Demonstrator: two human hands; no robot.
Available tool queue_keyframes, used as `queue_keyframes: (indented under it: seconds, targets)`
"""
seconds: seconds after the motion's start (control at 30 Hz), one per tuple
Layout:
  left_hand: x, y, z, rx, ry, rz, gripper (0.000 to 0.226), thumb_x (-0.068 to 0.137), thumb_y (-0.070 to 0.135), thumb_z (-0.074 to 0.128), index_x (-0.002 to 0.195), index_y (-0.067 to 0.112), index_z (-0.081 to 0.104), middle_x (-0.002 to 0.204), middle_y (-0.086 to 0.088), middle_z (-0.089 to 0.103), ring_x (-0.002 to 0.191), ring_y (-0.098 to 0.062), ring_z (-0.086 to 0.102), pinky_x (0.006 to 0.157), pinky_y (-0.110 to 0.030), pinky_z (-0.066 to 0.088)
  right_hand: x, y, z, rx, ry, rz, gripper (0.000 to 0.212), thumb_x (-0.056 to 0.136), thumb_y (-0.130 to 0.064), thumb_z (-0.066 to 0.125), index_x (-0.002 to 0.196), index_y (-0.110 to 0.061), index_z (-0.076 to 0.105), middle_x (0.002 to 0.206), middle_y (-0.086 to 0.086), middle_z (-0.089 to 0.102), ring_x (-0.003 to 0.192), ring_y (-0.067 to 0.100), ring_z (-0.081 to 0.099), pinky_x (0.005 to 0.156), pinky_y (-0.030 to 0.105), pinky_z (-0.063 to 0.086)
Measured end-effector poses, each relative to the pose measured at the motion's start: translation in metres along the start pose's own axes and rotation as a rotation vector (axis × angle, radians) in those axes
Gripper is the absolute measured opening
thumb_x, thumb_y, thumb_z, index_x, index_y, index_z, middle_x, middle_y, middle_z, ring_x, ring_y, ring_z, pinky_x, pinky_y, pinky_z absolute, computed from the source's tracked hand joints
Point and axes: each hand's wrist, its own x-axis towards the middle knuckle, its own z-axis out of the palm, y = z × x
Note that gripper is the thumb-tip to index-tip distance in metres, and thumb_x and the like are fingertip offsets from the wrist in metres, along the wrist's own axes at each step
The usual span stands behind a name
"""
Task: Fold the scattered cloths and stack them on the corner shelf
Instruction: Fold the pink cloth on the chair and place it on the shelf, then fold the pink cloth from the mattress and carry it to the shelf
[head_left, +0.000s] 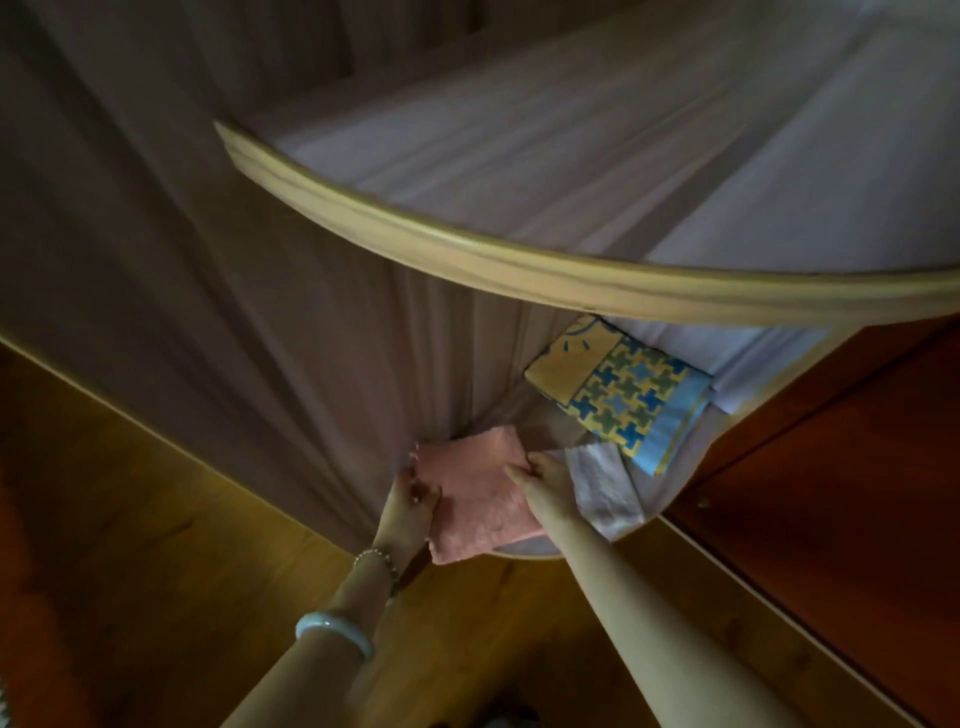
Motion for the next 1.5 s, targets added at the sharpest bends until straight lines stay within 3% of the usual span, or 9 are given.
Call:
queue_keyframes:
  seconds: [0.33, 0.47, 0.6, 0.73, 0.87, 0.97, 1.1, 1.27, 1.5]
  targets:
    - [0.030, -0.032, 0.025, 0.190, 0.134, -0.143, 0.032, 0.088, 0.028, 0.063, 0.111, 0.005, 0.059, 0.110, -0.019, 0.067, 0.101, -0.036, 0.061, 0.074, -0.028, 0.042, 0.044, 0.038, 0.021, -0.268, 0.083, -0.149, 0.029, 0.079, -0.019, 0.071, 0.060, -0.009, 0.050, 0.053, 0.004, 0.049, 0.050, 0.013, 0.043, 0.050, 0.026, 0.028]
    - [0.019, -0.026, 0.017, 0.300, 0.147, -0.106, 0.037, 0.090, 0.036, 0.059, 0.110, 0.006, 0.054, 0.110, -0.017, 0.063, 0.101, -0.035, 0.060, 0.081, -0.035, 0.046, 0.038, 0.034, 0.020, -0.310, 0.130, -0.198, 0.032, 0.079, -0.027, 0.063, 0.106, -0.008, 0.062, 0.093, 0.012, 0.065, 0.088, 0.025, 0.061, 0.073, 0.038, 0.051]
    - [0.000, -0.023, 0.028, 0.680, 0.337, 0.279, 0.028, 0.082, 0.009, 0.057, 0.106, -0.001, 0.045, 0.097, -0.020, 0.056, 0.088, -0.039, 0.057, 0.076, -0.046, 0.050, 0.026, 0.033, 0.020, -0.796, 0.073, -0.531, 0.049, 0.084, -0.035, 0.040, 0.126, -0.015, 0.055, 0.131, 0.015, 0.056, 0.120, 0.032, 0.052, 0.095, 0.047, 0.048]
    - [-0.004, -0.031, 0.045, 1.007, 0.103, 0.563, 0.047, 0.081, 0.025, 0.048, 0.122, 0.003, 0.046, 0.116, -0.019, 0.063, 0.108, -0.034, 0.061, 0.092, -0.048, 0.051, 0.020, 0.055, 0.027, -1.085, -0.179, -0.517, 0.056, 0.090, -0.047, 0.034, 0.137, -0.023, 0.050, 0.149, 0.010, 0.040, 0.139, 0.028, 0.034, 0.106, 0.050, 0.026]
    - [0.006, -0.045, 0.043, 1.256, -0.114, 0.556, 0.064, 0.090, 0.054, 0.029, 0.135, 0.016, 0.054, 0.136, -0.008, 0.056, 0.128, -0.031, 0.050, 0.097, -0.063, 0.042, 0.017, 0.060, 0.024, -1.118, -0.288, -0.405, 0.060, 0.098, -0.052, 0.006, 0.140, -0.025, 0.039, 0.146, 0.009, 0.046, 0.135, 0.029, 0.034, 0.106, 0.052, 0.027]
    - [-0.003, -0.033, 0.035, 1.232, -0.143, 0.482, 0.065, 0.097, 0.057, 0.014, 0.137, 0.018, 0.047, 0.135, -0.008, 0.057, 0.125, -0.031, 0.053, 0.094, -0.061, 0.045, 0.011, 0.032, 0.012, -1.164, -0.306, -0.359, 0.071, 0.094, -0.059, 0.005, 0.139, -0.021, 0.046, 0.145, 0.015, 0.045, 0.131, 0.036, 0.045, 0.103, 0.056, 0.038]
    - [-0.043, 0.005, 0.001, 1.128, -0.017, 0.499, 0.069, 0.098, 0.055, 0.004, 0.144, 0.016, 0.038, 0.143, -0.012, 0.048, 0.129, -0.032, 0.048, 0.100, -0.054, 0.042, -0.024, -0.017, -0.005, -1.048, -0.409, -0.432, 0.088, 0.075, -0.064, -0.002, 0.153, -0.026, 0.008, 0.161, 0.005, -0.005, 0.148, 0.029, -0.006, 0.118, 0.048, -0.003]
    - [-0.110, 0.052, -0.063, 1.022, 0.144, 0.556, 0.073, 0.093, 0.059, 0.032, 0.152, 0.019, 0.016, 0.148, -0.010, 0.041, 0.134, -0.026, 0.043, 0.105, -0.043, 0.040, -0.081, -0.102, -0.023, -0.957, -0.416, -0.532, 0.101, 0.073, -0.082, -0.004, 0.150, -0.025, 0.025, 0.158, 0.004, 0.024, 0.147, 0.026, 0.012, 0.118, 0.045, 0.009]
    - [-0.209, 0.118, -0.163, 0.832, 0.414, 0.483, 0.074, 0.093, 0.065, 0.027, 0.150, 0.018, 0.023, 0.151, -0.005, 0.036, 0.134, -0.022, 0.042, 0.107, -0.035, 0.038, -0.186, -0.257, -0.027, -0.813, -0.756, -0.613, 0.055, 0.095, -0.045, 0.048, 0.146, -0.031, 0.033, 0.147, -0.007, 0.044, 0.134, 0.013, 0.041, 0.098, 0.023, 0.032]
